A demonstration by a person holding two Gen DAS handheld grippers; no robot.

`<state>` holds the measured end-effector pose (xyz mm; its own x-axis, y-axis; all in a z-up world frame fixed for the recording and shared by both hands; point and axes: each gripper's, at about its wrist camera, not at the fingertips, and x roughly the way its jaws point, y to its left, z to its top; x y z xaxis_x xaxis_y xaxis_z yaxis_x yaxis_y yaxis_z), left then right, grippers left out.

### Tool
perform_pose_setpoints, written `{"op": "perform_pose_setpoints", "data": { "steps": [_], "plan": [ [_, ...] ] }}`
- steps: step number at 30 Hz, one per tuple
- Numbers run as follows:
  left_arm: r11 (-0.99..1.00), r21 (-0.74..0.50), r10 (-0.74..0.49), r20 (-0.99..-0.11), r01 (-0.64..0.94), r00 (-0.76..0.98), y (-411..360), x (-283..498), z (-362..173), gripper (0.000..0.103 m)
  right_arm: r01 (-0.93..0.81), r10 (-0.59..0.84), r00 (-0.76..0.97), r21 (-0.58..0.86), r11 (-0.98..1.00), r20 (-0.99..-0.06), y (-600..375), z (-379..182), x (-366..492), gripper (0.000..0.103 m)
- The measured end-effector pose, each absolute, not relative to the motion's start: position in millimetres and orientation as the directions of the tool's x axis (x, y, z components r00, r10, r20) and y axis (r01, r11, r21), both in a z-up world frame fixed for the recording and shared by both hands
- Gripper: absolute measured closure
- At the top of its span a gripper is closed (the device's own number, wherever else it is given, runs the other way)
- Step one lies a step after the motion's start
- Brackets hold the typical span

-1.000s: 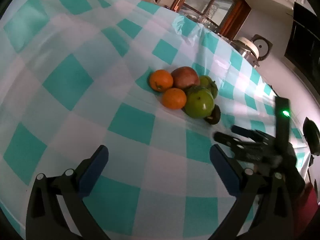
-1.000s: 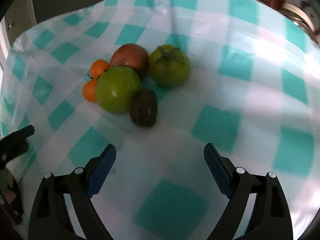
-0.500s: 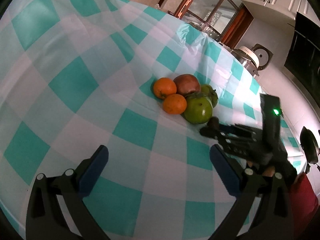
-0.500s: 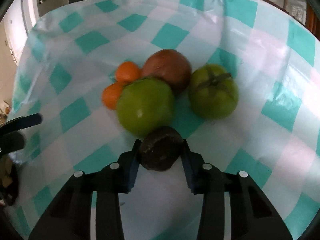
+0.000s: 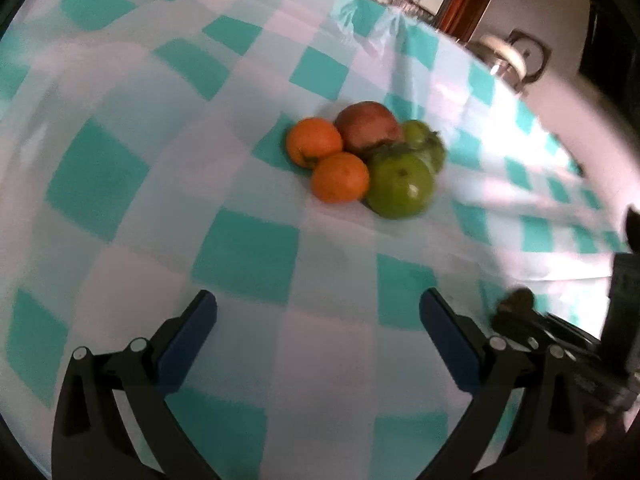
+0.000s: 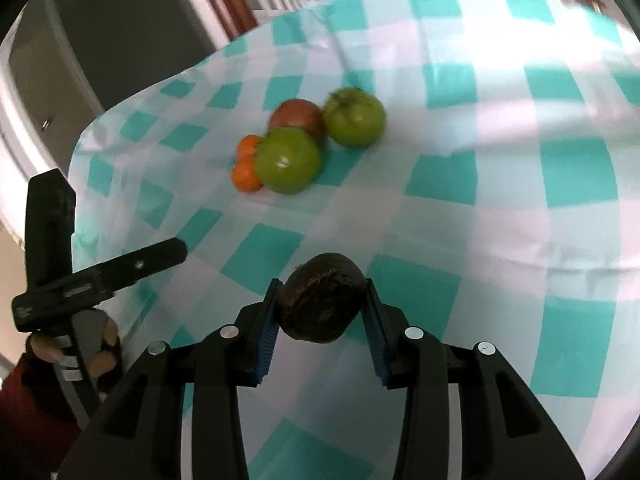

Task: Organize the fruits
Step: 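Grasp a dark brown fruit with the right tool while the left tool grasps an orange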

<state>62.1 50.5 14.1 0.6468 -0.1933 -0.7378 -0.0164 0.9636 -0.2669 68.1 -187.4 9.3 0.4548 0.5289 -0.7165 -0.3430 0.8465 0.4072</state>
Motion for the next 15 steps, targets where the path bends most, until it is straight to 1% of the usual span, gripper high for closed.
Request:
{"op": "perform_pose_setpoints", "data": {
  "steps": [1,5,7,9,10,12,13,15],
  "plan": [
    [0.972,-0.235,-0.174,-0.751,-0.012,0.637,46,74,14,0.011,-0.336,0.548,0.452,0.435,0.836,-0.704,-190,9,70,0.064],
    [0.989,-0.147,-0.126,-0.772,0.018,0.623,31,110,12,0.022,-0.321,0.555,0.453,0.454,0.831,-0.697,-193,8,73,0.063],
    [0.994,-0.103,-0.104,-0.778,0.037,0.62,24,126,12,0.033,-0.322,0.561,0.45,0.459,0.828,-0.695,-192,8,74,0.063],
    [0.998,-0.046,-0.062,-0.784,0.041,0.618,19,140,11,0.038,-0.322,0.567,0.448,0.467,0.823,-0.691,-194,8,73,0.063],
    [0.999,-0.032,-0.052,-0.786,0.044,0.616,18,144,11,0.044,-0.324,0.57,0.447,0.47,0.821,-0.689,-195,8,73,0.063],
    [0.997,-0.031,-0.072,-0.782,0.076,0.619,17,152,11,0.054,-0.324,0.574,0.446,0.473,0.819,-0.687,-194,8,73,0.063],
    [0.994,-0.05,-0.098,-0.779,0.094,0.62,18,152,12,0.062,-0.325,0.576,0.445,0.476,0.818,-0.686,-194,8,73,0.063],
    [0.994,-0.064,-0.104,-0.776,0.087,0.622,19,148,12,0.062,-0.325,0.581,0.445,0.482,0.814,-0.681,-195,8,73,0.063]
  ]
}}
